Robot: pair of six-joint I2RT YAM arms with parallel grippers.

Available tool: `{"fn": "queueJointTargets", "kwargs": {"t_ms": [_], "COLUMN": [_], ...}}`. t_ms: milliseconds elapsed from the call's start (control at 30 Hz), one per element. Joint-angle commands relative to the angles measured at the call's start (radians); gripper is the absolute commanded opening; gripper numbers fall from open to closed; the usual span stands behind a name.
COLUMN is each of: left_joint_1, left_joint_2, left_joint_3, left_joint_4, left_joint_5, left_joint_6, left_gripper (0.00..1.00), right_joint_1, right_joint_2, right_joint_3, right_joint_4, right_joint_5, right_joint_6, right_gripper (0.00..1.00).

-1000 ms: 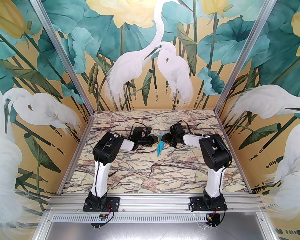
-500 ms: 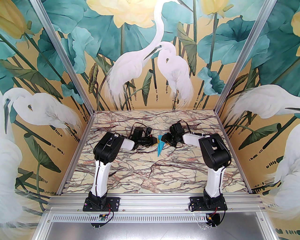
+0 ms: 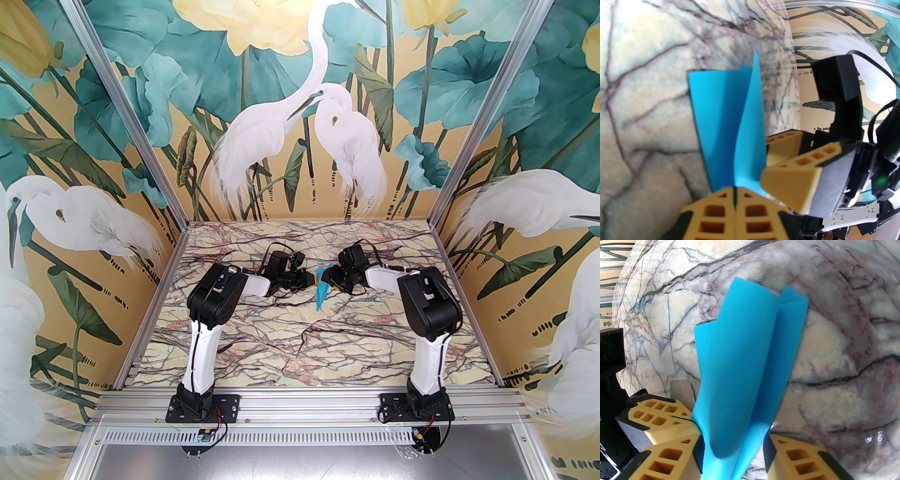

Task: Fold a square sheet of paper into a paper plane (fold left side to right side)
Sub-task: Fold the wing for the fifth time at the center of the table.

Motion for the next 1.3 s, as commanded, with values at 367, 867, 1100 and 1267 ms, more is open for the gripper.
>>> {"fn": "queueJointTargets", "kwargs": {"t_ms": [367,867,1100,1267], "left_joint_1": [0.004,0.003,0.005,0.004], "left_joint_2": [0.036,0.021,0.011,0.012], "left_joint_3": [0.055,0.041,0.039,0.038], "left_joint_4": [-0.133,-0.175,-0.209,-0.213], "left_joint_5": [-0.059,-0.121,-0.15,-0.156], "left_joint_6": [0.11,0.137,0.157,0.158], "left_gripper": [0.0,0.0,0.0,0.0], "right_joint_1": [-0.035,-0.019,-0.024,-0.029], "right_joint_2": [-0.085,0.066,0.106,0.12], "right_joint_3": [-0.008,0.087,0.104,0.093], "right_joint_4": [0.102,0.124,0.116,0.117], "right_joint_5": [-0.08,-0.061,-0.047,-0.044], "right_joint_6": [-0.01,0.012,-0.007,-0.017], "right_gripper": [0.44,0.18,0.18,0.18]}}
